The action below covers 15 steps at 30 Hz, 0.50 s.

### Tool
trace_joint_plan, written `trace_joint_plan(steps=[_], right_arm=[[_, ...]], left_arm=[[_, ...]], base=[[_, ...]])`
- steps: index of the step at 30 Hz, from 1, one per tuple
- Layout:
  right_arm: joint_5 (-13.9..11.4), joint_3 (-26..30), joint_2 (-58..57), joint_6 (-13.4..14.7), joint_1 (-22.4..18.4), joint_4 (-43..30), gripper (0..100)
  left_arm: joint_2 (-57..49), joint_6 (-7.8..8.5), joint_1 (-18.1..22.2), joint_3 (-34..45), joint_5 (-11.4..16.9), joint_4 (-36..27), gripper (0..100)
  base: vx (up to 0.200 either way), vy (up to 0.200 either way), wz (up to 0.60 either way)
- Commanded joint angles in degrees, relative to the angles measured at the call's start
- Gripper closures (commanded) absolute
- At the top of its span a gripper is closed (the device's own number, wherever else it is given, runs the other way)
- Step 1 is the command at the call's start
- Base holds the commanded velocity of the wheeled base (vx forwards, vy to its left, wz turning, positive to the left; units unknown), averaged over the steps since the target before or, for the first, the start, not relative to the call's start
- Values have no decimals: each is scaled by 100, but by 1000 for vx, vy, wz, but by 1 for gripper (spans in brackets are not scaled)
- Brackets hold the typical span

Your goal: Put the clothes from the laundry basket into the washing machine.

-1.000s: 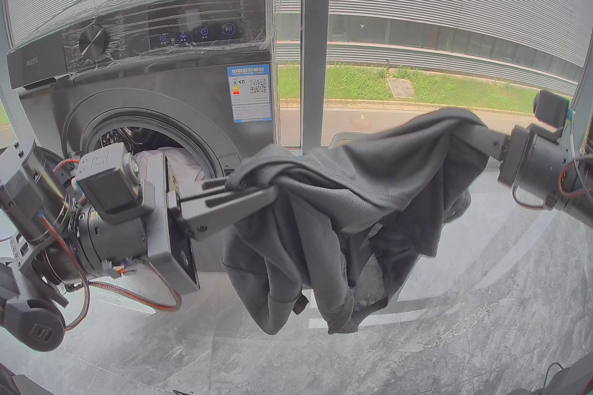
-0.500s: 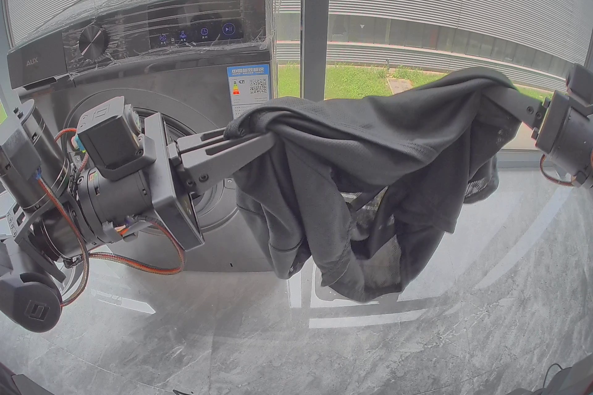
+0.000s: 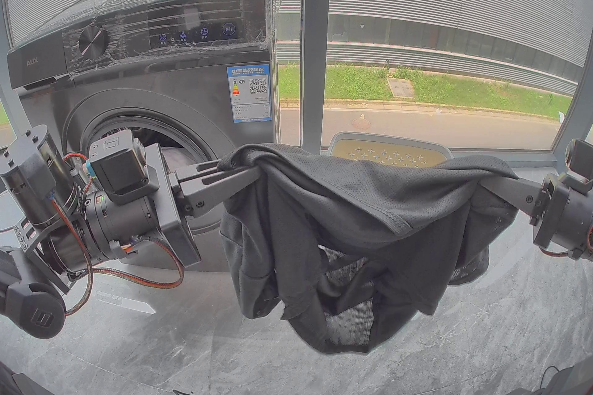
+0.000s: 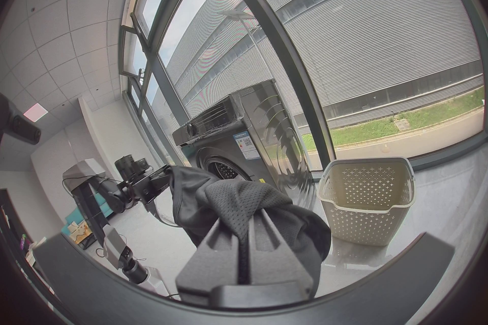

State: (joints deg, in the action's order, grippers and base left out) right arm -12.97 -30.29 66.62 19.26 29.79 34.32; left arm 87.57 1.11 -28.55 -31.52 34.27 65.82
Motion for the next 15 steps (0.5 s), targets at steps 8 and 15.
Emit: trace_joint_plan(steps=[8, 15], right_arm=[[-206, -425, -220, 25, 0, 5, 100], [-399, -337, -211, -10, -61, 5, 0]], left_arm=[[331, 21, 148, -407, 1, 1, 100], [402, 21, 78, -425, 19, 1, 100]], base=[[0, 0, 0], [0, 0, 0]])
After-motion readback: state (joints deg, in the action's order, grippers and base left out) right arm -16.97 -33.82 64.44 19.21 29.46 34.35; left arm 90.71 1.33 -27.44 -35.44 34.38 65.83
